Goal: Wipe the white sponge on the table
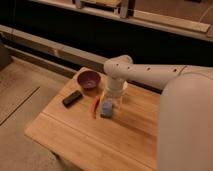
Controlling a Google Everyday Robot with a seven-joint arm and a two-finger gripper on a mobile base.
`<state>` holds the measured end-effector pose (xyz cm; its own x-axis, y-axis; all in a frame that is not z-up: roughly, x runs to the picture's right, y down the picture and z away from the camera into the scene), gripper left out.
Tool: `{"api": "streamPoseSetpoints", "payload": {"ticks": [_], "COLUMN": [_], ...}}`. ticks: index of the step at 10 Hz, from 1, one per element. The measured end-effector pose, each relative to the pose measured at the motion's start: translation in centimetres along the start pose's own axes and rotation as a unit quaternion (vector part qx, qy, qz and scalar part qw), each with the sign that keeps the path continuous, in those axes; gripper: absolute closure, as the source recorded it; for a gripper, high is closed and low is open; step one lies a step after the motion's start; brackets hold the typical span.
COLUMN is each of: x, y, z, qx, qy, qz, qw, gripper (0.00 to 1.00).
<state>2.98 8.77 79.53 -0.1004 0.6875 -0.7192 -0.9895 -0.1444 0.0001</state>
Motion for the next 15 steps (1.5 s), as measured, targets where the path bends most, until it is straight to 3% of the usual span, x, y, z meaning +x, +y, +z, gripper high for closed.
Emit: {"api": "streamPoseSetpoints", "payload": {"ticks": [6, 15], "x": [-1.0, -1.8], "y": [1.6, 1.2], "z": [2.2, 3.3], "qx": [0.019, 0.016], "qy": [0.026, 0.038], "qz": [-0.027, -0.026], "qw": [0.9991, 0.9988], "gripper": [0.35, 0.35]}}
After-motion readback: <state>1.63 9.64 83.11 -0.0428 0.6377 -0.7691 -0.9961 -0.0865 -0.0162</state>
